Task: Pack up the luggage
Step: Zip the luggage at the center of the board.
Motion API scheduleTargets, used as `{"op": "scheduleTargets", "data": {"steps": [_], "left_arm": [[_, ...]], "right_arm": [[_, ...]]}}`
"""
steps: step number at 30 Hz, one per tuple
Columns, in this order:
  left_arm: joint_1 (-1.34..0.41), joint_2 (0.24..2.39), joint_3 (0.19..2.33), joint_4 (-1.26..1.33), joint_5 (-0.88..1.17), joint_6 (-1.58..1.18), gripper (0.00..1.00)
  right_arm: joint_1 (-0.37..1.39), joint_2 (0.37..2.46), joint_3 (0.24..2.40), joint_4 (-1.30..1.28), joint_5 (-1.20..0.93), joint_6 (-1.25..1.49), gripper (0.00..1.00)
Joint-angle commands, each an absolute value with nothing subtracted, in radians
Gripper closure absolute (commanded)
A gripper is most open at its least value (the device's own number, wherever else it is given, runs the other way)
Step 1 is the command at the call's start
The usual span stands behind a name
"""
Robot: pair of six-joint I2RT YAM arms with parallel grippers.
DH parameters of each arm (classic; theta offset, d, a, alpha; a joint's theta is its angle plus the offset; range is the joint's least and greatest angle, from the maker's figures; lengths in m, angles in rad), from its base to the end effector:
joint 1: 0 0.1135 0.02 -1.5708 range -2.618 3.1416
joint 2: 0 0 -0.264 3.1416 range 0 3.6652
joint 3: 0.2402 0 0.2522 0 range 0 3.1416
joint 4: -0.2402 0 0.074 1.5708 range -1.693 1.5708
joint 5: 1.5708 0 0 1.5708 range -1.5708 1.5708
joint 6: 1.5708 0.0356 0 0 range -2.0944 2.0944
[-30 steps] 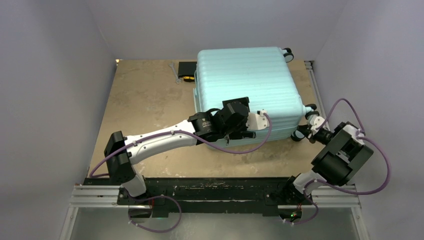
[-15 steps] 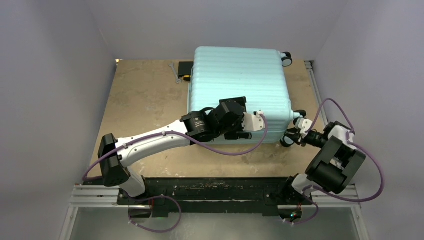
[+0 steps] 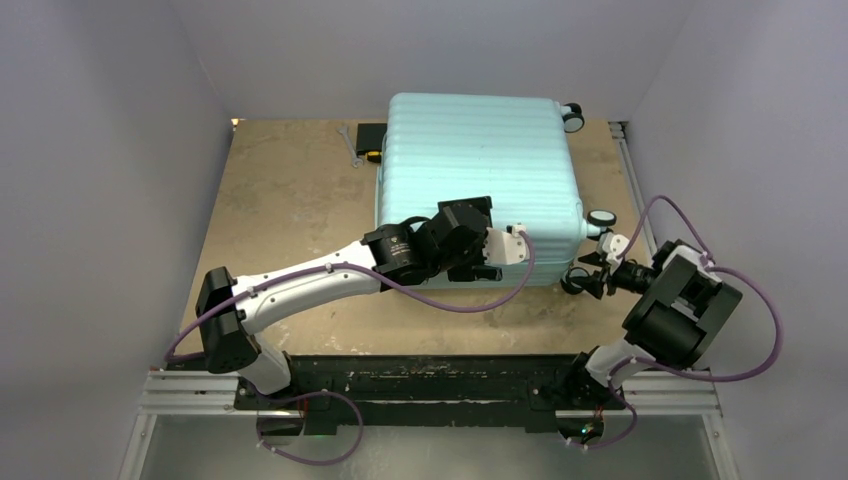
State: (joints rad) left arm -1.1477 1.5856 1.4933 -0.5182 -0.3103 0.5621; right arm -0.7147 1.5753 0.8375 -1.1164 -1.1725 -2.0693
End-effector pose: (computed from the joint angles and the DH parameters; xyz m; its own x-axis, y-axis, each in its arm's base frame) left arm 0.1584 -0.3254 0.3528 0.2089 0.7723 -0.6000 0.7732 0.2452 0.5848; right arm 0.1863 -0.1183 0.1728 -0.0475 -0.4098 -0.9109 -0.8515 0.4934 -0.1775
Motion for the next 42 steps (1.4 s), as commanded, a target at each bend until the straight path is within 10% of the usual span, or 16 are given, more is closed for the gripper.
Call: {"op": "scheduleTargets", "data": {"steps": [1,14,28,42], "left_arm": [[-1.150,1.559,1.497,-0.499,-0.313,0.569,0.01],[-1.150,1.667,1.511,-0.397,-0.464,0.495,0.01],[-1.149,1.671,1.500,-0.396,-0.474,0.478,0.01],[-1.149,1.677,1.451,-0.368,-0.451,0.476,0.01]], "right_arm": [[-0.719,1.479,0.820,-1.131,-1.227,-2.251,0.45],[-0.719,1.313,0.668,-1.125,-1.322,-2.306,0.42],[-0.721,1.127,0.624,-0.969,-1.362,-2.103,0.99],[-0.749,1.070,0.554,-0.448,-1.265,-1.510,1.00]]}}
